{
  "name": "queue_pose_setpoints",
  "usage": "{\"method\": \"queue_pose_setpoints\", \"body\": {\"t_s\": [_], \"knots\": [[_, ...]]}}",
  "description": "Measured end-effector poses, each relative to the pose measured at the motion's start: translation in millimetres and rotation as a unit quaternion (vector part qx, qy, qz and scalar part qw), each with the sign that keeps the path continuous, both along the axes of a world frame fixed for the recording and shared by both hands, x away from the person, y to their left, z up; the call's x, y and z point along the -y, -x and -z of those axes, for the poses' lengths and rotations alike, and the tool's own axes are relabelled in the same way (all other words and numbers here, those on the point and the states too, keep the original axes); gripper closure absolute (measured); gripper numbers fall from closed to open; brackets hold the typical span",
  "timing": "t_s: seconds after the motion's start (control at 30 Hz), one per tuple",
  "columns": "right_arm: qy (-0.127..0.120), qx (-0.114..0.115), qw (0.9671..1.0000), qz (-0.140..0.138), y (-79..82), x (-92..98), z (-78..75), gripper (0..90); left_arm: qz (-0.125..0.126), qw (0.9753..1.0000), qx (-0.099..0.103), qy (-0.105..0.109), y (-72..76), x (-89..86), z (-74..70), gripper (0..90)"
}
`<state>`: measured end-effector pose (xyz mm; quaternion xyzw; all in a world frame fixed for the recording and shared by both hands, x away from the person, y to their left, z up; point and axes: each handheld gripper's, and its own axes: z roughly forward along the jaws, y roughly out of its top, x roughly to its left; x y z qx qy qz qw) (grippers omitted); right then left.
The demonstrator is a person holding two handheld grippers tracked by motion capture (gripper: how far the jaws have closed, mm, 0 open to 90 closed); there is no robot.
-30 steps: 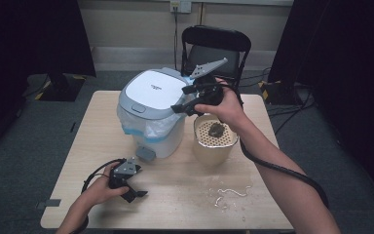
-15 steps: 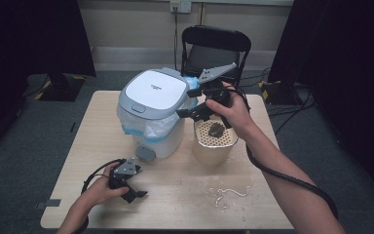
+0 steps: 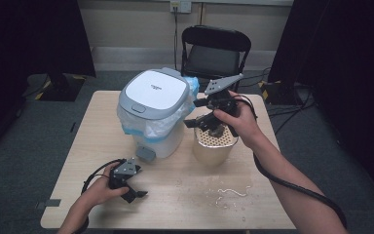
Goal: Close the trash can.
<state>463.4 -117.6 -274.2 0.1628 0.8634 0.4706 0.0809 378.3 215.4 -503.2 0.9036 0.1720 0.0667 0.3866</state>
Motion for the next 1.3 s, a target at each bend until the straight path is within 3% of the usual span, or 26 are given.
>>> {"method": "queue_pose_setpoints", "body": {"t_s": [0.7,1.3], "knots": [[0.012,-0.016,0.9997,-0.014,17.4,19.6,39.4,14.9,-0.002,1.0,-0.001,0.001,0.7,0.1,0.3,0.0],[0.0,-0.032,0.9995,-0.008,27.3,37.5,64.0,14.9,-0.003,1.0,-0.001,0.001,0.7,0.1,0.4,0.0]]}}
